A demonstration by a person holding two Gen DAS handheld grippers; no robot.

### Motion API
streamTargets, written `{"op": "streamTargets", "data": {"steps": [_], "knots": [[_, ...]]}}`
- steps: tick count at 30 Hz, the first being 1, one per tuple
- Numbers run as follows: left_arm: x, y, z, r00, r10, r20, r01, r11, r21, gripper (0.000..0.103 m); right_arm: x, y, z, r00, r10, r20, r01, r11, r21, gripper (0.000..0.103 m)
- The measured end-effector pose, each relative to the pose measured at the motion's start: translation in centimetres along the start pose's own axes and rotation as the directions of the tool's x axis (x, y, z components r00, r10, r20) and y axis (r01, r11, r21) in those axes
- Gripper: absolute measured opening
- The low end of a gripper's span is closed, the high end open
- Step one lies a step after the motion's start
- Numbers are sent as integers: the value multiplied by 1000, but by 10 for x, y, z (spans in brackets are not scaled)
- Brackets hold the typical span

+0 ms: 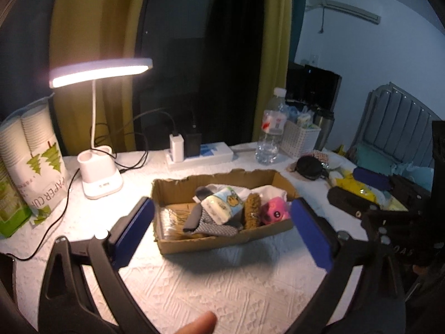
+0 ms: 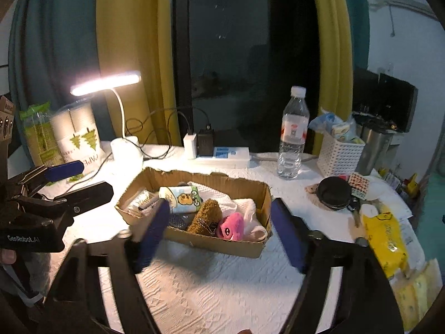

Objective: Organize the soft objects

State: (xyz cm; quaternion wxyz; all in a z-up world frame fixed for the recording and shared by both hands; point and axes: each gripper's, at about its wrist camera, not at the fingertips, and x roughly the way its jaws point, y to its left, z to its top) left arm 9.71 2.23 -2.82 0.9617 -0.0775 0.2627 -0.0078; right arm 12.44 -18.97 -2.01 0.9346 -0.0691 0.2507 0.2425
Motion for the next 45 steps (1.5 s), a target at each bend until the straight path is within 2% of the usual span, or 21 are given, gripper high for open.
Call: {"op": "streamTargets", "data": {"steps": [6, 13, 25, 45], "knots": [[-31, -5, 0, 999, 12, 44, -12, 1000, -2, 99, -33, 5, 4, 998, -36, 48, 35, 999, 8, 82], [-67, -14, 1, 986, 109, 123, -116, 992, 46, 99, -70, 13, 5, 993, -60, 98, 60, 998, 2, 82], [-119, -28, -2, 977, 87, 193, -102, 992, 71, 99, -119, 22, 5, 980, -94, 177, 93, 996, 11, 82], [-120, -34, -1, 980, 83, 182, -98, 992, 77, 99, -122, 19, 1, 980, -103, 171, 102, 995, 15, 82]]}}
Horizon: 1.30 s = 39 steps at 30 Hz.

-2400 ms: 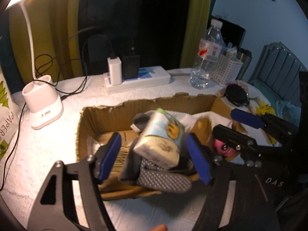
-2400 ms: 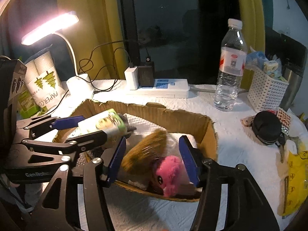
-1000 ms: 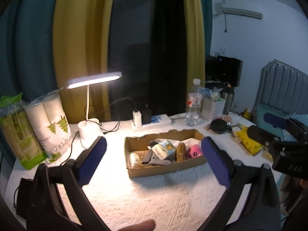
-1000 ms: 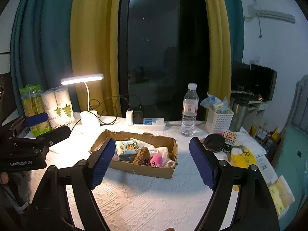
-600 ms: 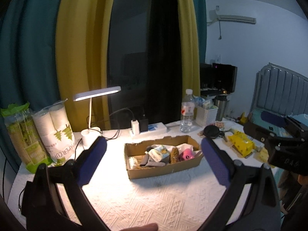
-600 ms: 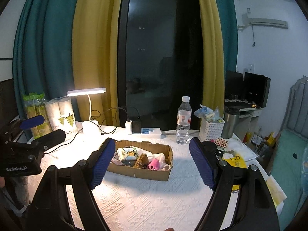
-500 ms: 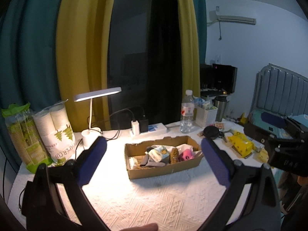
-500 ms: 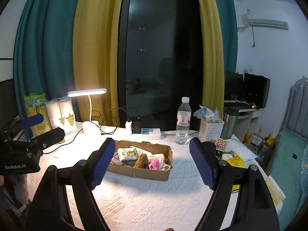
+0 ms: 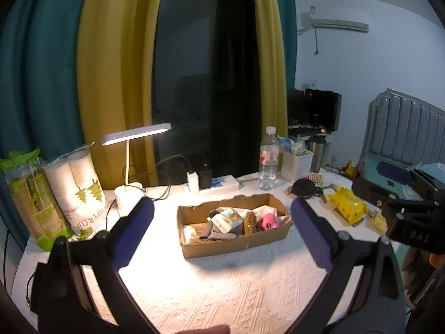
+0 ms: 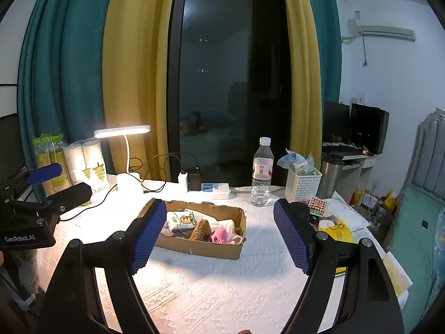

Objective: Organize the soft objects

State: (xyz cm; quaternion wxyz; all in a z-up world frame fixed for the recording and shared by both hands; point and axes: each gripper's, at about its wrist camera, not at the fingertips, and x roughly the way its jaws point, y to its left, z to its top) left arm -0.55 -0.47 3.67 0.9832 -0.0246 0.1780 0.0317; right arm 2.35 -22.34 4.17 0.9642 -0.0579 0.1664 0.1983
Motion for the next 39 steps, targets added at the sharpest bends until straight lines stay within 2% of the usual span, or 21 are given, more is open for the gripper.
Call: {"op": "streamTargets", "data": {"steps": [39], "knots": [[-3, -2, 1, 1000, -8, 6, 8, 1000, -1, 100, -1, -2, -2, 1000, -1, -4, 1, 1000, -1, 82]]}}
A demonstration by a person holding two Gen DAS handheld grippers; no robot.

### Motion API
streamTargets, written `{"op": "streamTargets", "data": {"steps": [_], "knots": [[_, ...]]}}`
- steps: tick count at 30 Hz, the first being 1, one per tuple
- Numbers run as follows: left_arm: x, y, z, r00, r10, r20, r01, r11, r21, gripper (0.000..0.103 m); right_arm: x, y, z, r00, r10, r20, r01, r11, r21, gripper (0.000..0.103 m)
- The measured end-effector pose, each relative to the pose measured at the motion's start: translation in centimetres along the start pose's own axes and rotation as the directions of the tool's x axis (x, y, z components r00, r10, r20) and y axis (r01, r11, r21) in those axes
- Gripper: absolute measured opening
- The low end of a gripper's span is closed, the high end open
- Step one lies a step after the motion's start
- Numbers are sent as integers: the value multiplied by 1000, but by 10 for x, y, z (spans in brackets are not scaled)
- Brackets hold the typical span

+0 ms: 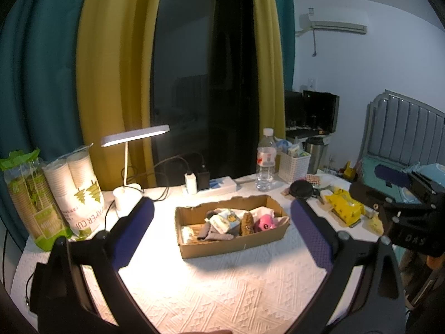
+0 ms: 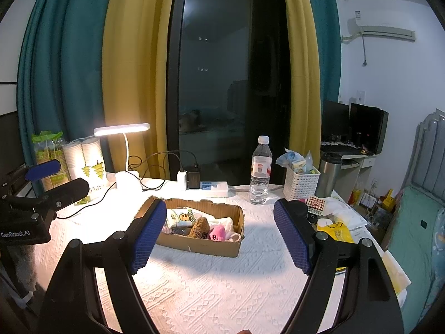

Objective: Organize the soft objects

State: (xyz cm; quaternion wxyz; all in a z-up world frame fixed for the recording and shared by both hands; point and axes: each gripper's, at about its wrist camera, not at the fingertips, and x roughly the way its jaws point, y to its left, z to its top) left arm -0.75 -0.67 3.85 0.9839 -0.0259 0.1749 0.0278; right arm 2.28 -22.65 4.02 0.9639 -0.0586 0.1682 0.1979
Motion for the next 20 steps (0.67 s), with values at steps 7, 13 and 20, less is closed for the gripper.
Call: {"op": "streamTargets", "data": {"steps": [7, 13, 20], "knots": [[0, 0, 0, 1000, 1, 1, -1, 1000, 0, 100, 0, 0, 0, 1000, 1, 0, -1, 1000, 0, 82], [-1, -1, 1, 1000, 0, 7, 0, 1000, -3, 99, -2, -1, -1, 1000, 0, 0, 0, 1000, -3, 82], [-5, 0, 0, 1000, 5, 15, -5, 1000, -12, 100, -2, -3, -5, 1000, 8, -4, -8, 1000, -5, 82]]}}
